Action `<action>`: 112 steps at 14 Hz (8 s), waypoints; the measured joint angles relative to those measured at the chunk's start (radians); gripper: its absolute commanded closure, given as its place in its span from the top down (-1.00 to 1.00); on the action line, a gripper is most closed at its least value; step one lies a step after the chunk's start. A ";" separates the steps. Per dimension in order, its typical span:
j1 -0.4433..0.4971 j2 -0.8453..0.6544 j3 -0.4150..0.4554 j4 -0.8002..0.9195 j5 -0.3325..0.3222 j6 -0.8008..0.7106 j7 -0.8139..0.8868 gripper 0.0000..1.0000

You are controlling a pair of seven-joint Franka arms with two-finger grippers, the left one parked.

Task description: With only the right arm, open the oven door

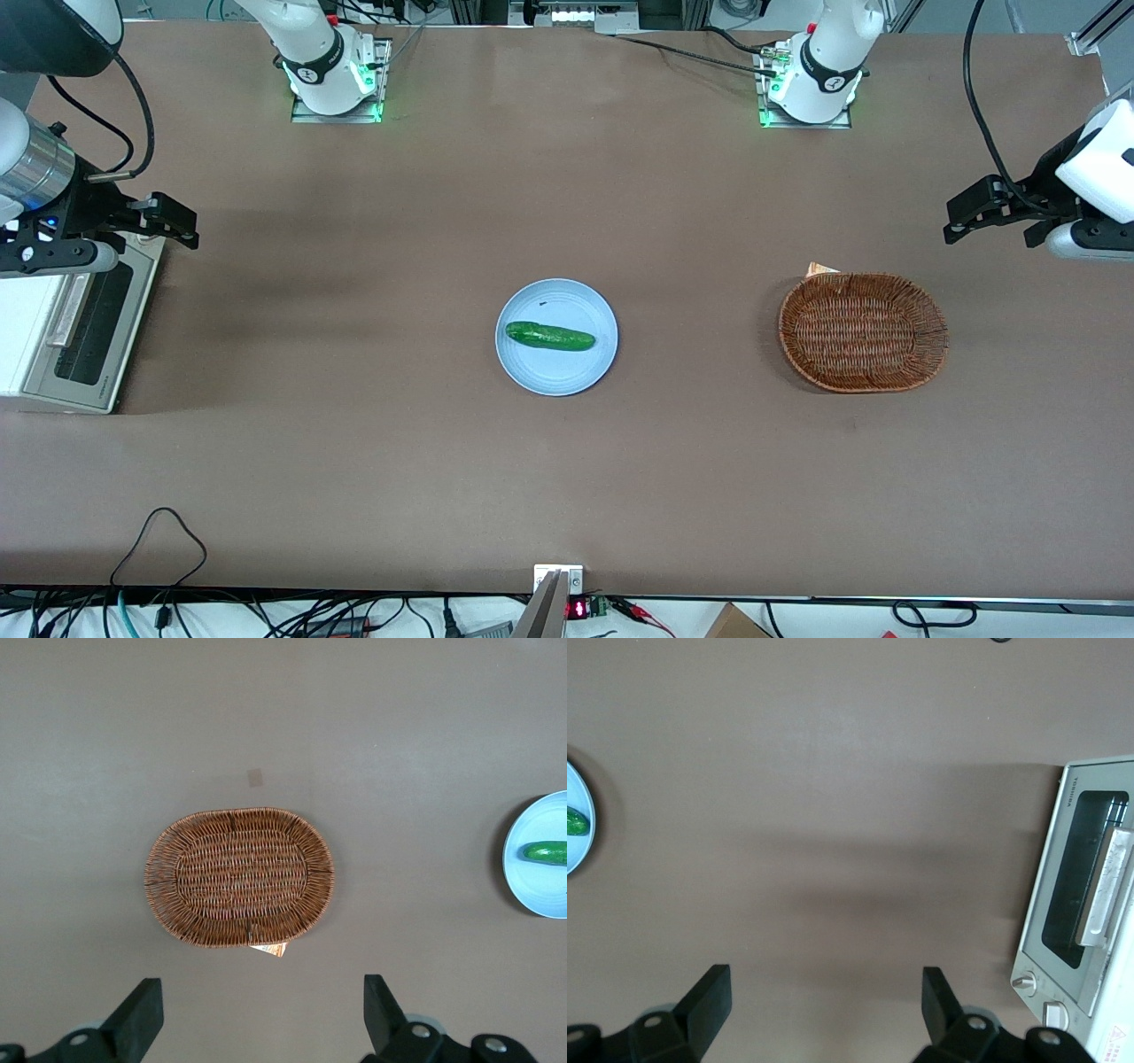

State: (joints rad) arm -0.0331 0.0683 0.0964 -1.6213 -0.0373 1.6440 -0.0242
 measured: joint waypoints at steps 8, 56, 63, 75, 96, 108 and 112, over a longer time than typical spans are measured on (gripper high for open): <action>0.001 0.002 0.000 -0.004 0.000 -0.004 0.000 0.78; -0.081 0.213 -0.171 -0.292 -0.669 0.381 0.281 -1.00; -0.087 0.230 -0.198 -0.295 -0.672 0.439 0.281 -1.00; -0.083 0.224 -0.195 -0.319 -0.672 0.475 0.317 -1.00; -0.051 0.314 -0.098 -0.384 -0.551 0.615 0.362 -1.00; -0.053 0.410 -0.094 -0.379 -0.549 0.704 0.369 -1.00; -0.056 0.440 -0.096 -0.374 -0.549 0.728 0.369 -1.00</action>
State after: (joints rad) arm -0.0887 0.5085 0.0007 -1.9954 -0.5861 2.3725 0.3448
